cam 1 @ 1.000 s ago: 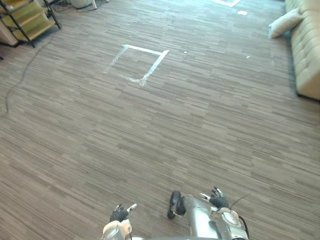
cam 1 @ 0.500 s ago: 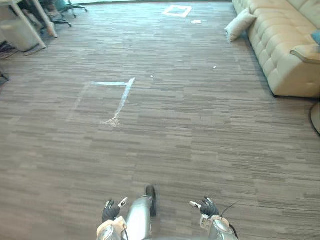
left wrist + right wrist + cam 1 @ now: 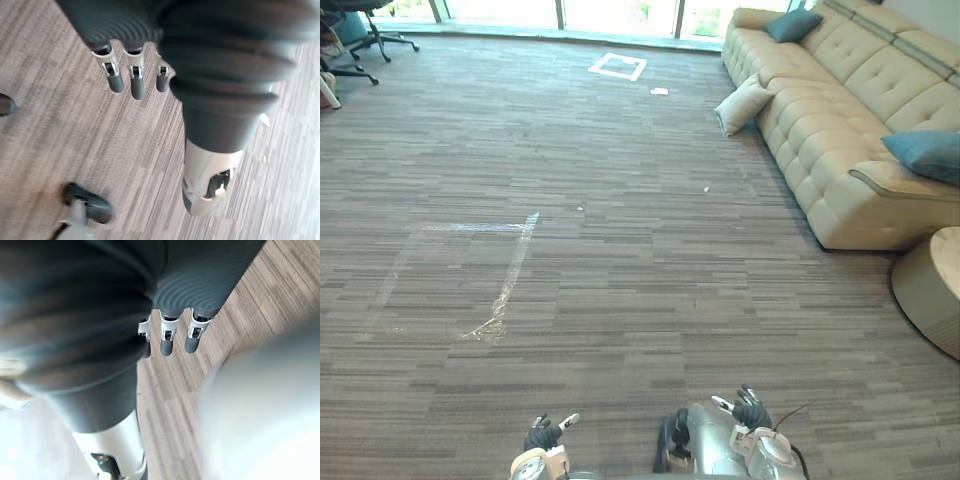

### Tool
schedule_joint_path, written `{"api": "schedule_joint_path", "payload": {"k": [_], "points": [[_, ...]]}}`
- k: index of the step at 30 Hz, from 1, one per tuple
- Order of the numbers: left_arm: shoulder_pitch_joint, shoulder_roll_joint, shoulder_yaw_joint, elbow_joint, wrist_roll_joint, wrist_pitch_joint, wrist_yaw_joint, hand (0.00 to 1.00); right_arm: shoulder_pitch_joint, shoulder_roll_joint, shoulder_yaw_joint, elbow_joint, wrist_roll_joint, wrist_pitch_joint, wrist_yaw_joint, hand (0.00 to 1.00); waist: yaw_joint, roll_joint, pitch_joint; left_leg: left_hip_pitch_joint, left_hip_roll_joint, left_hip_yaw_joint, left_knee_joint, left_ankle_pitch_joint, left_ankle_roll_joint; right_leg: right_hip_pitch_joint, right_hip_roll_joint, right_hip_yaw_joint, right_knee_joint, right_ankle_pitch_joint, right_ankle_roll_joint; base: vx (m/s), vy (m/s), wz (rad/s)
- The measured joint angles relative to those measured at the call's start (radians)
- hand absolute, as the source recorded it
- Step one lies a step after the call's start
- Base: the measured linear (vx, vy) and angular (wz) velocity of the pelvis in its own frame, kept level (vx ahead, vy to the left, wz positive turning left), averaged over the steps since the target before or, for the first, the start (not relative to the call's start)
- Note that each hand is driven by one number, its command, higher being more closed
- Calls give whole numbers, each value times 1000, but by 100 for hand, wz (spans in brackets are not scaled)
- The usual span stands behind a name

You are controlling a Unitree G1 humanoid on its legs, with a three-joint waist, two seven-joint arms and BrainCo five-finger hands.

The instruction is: Pick up cushions and gather them together orderly.

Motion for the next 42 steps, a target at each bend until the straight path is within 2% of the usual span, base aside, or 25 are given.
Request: {"api": "schedule_joint_path", "payload": {"k": [1,3,4,5,6,8,10,13,15,17,19,20,21,22,26,29,32,33,34,35,37,38,39,41,42], "points": [[-3,-29,31,-2,12,-1,-1,0,-7,-8,-3,-16,-8,1,1,0,7,28,7,-39,22,-33,137,63,-59,0,3,-15,94,-88,6,958,-204,0],[-8,-44,47,-8,21,-1,-2,0,-5,-17,0,-27,-8,4,2,0,5,45,16,-110,35,-50,326,154,-62,42,12,-22,111,-150,7,697,-163,0],[-5,-55,71,-21,25,-1,-1,0,-6,-23,1,-29,-7,9,1,0,5,63,26,-212,62,-70,569,346,-101,113,29,-13,79,-190,3,735,-114,-7],[-2,-64,81,-36,25,-2,0,0,-5,-28,1,-29,-6,12,-2,0,9,75,33,-311,102,-71,777,357,-117,185,57,-4,40,-212,1,717,-86,-18],[-2,-63,97,-54,26,-2,-2,0,-6,-23,3,-28,0,15,-4,0,17,76,40,-398,130,-56,946,306,-105,268,75,6,-2,-230,-6,710,-64,-25],[12,-49,104,-101,23,-4,-1,0,-5,10,30,-27,11,19,-5,0,43,25,55,-539,136,-18,1039,215,-67,426,78,52,-98,-267,0,649,-87,-39],[21,-45,104,-140,21,-7,-3,0,-5,35,57,-27,31,22,-3,0,70,7,41,-673,131,15,935,158,-56,528,72,89,-179,-293,11,598,-39,-53],[33,-63,102,-182,2,-24,-3,0,-4,61,61,-26,31,26,-3,0,87,0,37,-799,66,52,482,140,-60,663,27,137,-244,-354,66,731,106,-49],[38,-63,99,-189,-16,-26,-1,0,-3,61,61,-18,31,26,-6,0,99,2,33,-804,36,68,212,217,-48,737,-3,175,-273,-379,95,766,218,-70],[34,-49,92,-185,-26,-24,-3,0,5,67,60,1,31,29,-10,0,122,-27,7,-785,19,109,228,344,29,760,-56,231,-233,-387,112,818,295,-86],[30,-17,89,-177,-26,-24,-2,0,22,91,51,2,30,30,-8,0,124,-87,-9,-747,-16,156,320,212,76,671,-124,291,30,-313,194,907,355,-54],[27,-7,83,-167,-27,-23,0,0,26,91,42,3,30,30,-8,0,122,-97,-9,-716,-30,155,332,172,78,623,-131,313,169,-250,225,778,345,-6],[10,13,66,-140,-27,-20,5,0,30,88,34,5,30,26,-10,0,113,-107,-7,-650,-58,143,328,118,77,526,-144,329,433,-142,299,759,307,22],[4,24,53,-108,-25,-14,9,0,36,88,27,2,31,18,-11,0,100,-107,-6,-565,-79,131,304,85,79,455,-159,308,615,-134,311,761,278,25],[1,25,17,-67,-20,-3,19,0,48,81,20,-61,29,-10,-9,0,63,-71,-3,-278,-89,85,111,35,77,221,-160,134,752,-219,240,659,164,26],[-26,36,-14,-18,-14,-1,16,0,33,46,-2,-45,29,-14,-8,0,40,-61,15,-122,-70,48,11,27,75,75,-117,-5,460,-280,169,777,-5,55],[-10,41,-25,-12,-13,-3,14,0,37,23,-10,-20,35,-10,-8,0,17,-63,16,-15,-71,-10,-52,27,75,14,-44,-19,2,-130,113,694,-103,61],[1,36,-23,-8,-13,-1,15,0,43,19,-10,-17,34,-9,-8,0,4,-56,16,25,-67,-40,-49,27,75,18,-13,26,-19,15,32,823,-159,36],[1,26,-22,-4,-12,0,15,0,42,14,-13,-20,35,-9,-8,0,1,-47,9,31,-53,-53,-38,28,74,16,-6,34,6,19,13,808,-156,23],[5,-9,-10,-3,-12,-1,9,0,28,4,-22,-28,29,-8,-8,0,9,3,7,21,-18,-64,23,57,28,9,4,14,90,-63,5,786,-169,12],[-4,-33,12,-7,-1,-1,-2,0,24,5,-38,-48,28,-6,-2,0,0,34,12,-52,-2,-91,233,136,-30,41,10,-2,148,-165,9,822,-193,8],[-2,-46,46,-20,5,0,-3,0,26,-2,-37,-60,29,2,-3,0,2,55,22,-169,25,-119,525,301,-102,120,33,5,113,-208,4,729,-137,-5],[2,-54,61,-31,6,0,-3,0,28,-4,-37,-63,29,5,-4,0,3,61,24,-241,51,-122,683,318,-134,168,57,7,82,-218,0,855,-123,-22],[9,-58,86,-71,6,-1,-5,0,21,8,-29,-64,32,10,-8,0,14,60,41,-372,116,-69,961,253,-112,327,96,34,-4,-240,-12,592,-62,-34],[20,-43,89,-95,4,-2,-4,0,21,25,-17,-62,32,13,-8,0,28,30,52,-443,130,-36,1019,203,-86,417,96,65,-60,-252,-8,540,-86,-48]]}}
